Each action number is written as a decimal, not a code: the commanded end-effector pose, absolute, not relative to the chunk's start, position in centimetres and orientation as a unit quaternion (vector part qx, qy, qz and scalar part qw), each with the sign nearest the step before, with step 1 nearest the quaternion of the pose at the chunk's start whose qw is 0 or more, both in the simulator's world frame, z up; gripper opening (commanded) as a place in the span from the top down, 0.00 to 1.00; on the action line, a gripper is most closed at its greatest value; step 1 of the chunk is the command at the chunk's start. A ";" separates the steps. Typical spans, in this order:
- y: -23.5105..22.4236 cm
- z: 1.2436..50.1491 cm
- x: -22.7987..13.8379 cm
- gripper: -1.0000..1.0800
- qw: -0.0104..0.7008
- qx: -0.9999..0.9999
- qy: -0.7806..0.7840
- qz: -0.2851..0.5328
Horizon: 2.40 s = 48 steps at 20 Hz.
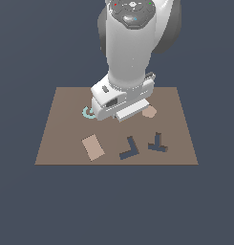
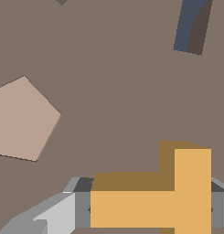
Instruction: Insert a designated object into the corresponding slot on a board.
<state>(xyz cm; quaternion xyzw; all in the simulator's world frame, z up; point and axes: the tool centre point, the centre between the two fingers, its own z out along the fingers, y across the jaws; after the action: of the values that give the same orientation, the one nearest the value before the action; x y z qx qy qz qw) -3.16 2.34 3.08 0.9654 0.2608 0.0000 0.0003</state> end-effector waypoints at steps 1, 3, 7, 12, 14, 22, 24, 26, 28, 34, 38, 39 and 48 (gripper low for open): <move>2.4 3.1 -3.0 1.00 0.000 0.964 0.266 0.000; 2.5 3.1 -2.6 1.00 0.000 0.962 0.274 0.000; 2.9 3.2 -1.6 1.00 0.000 0.953 0.302 0.000; 3.8 3.3 0.3 1.00 0.001 0.935 0.355 0.000; 4.4 3.4 1.2 1.00 0.001 0.924 0.383 0.000; 8.1 3.8 5.2 1.00 0.001 0.860 0.511 0.000; 9.0 3.8 5.9 1.00 0.001 0.843 0.537 0.000; 10.0 3.9 6.5 1.00 0.001 0.828 0.561 0.000; 10.8 4.0 6.9 1.00 0.001 0.814 0.581 0.000; 12.6 4.1 7.7 1.00 0.001 0.783 0.622 0.000; 13.2 4.1 7.9 1.00 0.001 0.774 0.634 0.000; 13.2 4.1 7.9 1.00 0.001 0.773 0.635 0.000; 13.3 3.1 7.8 0.04 0.001 0.773 0.635 0.000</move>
<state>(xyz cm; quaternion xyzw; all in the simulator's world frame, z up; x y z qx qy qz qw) 7.78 13.28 3.14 0.7728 0.6346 -0.0008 0.0002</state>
